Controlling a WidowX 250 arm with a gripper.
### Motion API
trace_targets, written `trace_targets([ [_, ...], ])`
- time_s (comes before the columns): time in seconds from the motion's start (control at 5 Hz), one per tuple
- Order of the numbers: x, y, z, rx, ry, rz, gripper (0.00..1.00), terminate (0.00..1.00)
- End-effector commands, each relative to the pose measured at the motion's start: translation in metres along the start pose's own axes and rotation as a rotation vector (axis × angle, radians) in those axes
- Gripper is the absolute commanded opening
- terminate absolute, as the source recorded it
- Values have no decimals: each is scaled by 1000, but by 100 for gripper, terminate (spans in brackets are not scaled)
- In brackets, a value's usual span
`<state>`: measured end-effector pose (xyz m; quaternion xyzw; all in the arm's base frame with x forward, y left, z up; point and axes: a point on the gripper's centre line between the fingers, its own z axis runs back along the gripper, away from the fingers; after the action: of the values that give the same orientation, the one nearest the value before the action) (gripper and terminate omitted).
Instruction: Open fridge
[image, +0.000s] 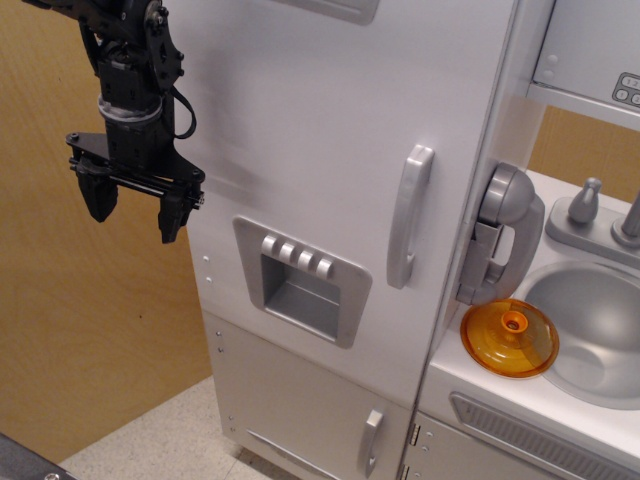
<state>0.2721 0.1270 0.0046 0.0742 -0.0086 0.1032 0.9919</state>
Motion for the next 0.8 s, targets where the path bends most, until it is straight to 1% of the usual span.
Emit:
trace_targets([
  [0.0,0,0,0,0,0,0,100,0],
  [0.2,-3,-39,0,-12,-53,-124,100,0],
  [0.4,-6,-75,21,-74,-74,-186,100,0],
  [0.6,-20,-109,42,-113,-118,-243,100,0],
])
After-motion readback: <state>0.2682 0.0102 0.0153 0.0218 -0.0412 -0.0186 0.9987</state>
